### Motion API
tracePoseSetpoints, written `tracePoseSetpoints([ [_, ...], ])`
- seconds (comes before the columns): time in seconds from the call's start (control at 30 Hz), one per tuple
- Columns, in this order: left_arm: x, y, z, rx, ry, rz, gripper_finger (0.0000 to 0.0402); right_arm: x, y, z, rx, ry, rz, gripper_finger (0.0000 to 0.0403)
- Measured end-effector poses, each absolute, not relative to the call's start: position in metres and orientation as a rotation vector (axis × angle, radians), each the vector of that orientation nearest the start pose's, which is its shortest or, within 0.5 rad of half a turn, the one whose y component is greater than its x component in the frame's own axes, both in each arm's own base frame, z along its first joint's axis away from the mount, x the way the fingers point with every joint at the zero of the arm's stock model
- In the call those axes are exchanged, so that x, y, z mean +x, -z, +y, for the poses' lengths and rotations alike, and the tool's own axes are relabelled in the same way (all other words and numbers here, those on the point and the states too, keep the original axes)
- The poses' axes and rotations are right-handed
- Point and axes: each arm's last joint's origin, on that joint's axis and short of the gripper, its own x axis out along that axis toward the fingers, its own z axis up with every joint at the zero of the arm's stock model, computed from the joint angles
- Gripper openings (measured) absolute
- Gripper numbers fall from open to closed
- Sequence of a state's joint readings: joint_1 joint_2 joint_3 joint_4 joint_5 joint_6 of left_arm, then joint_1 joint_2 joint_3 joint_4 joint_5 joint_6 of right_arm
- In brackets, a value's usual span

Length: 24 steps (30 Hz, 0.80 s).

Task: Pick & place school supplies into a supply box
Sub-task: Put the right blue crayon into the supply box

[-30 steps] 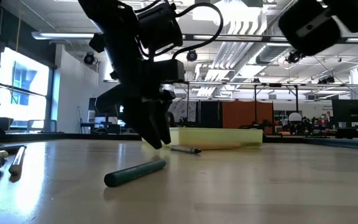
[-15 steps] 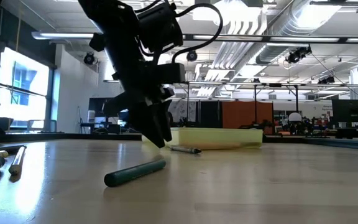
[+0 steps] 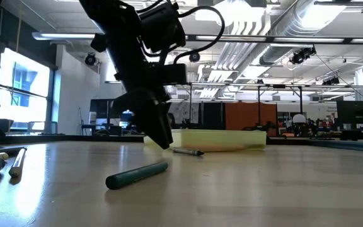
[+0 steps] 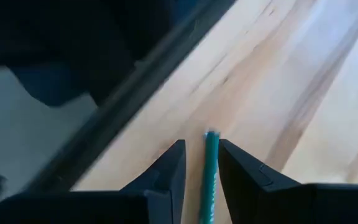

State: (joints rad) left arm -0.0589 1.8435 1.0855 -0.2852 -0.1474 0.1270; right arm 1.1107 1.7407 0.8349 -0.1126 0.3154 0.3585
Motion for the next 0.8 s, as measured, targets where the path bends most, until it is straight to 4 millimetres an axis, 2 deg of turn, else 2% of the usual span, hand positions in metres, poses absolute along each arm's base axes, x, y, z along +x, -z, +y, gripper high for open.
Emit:
tracePoseSetpoints([
  [0.17, 0.359, -0.150, -0.017, 0.190, -0.033, 1.038, 0.0214, 0.141, -0.101, 0.281, -0.417, -0.486, 0.931, 0.0078],
  [0.27, 0.359, -0.150, -0.017, 0.195, -0.030, 1.037, 0.0214, 0.141, -0.093, 0.283, -0.401, -0.421, 0.915, 0.0078],
  [0.47, 0.359, -0.150, -0.017, 0.198, -0.030, 1.035, 0.0214, 0.142, -0.090, 0.286, -0.387, -0.370, 0.838, 0.0073],
  [0.67, 0.359, -0.150, -0.017, 0.186, -0.036, 1.035, 0.0214, 0.143, -0.086, 0.288, -0.328, -0.382, 0.858, 0.0011],
  [0.8, 0.359, -0.150, -0.017, 0.147, -0.057, 1.033, 0.0214, 0.143, -0.084, 0.288, -0.291, -0.344, 0.862, 0.0018],
])
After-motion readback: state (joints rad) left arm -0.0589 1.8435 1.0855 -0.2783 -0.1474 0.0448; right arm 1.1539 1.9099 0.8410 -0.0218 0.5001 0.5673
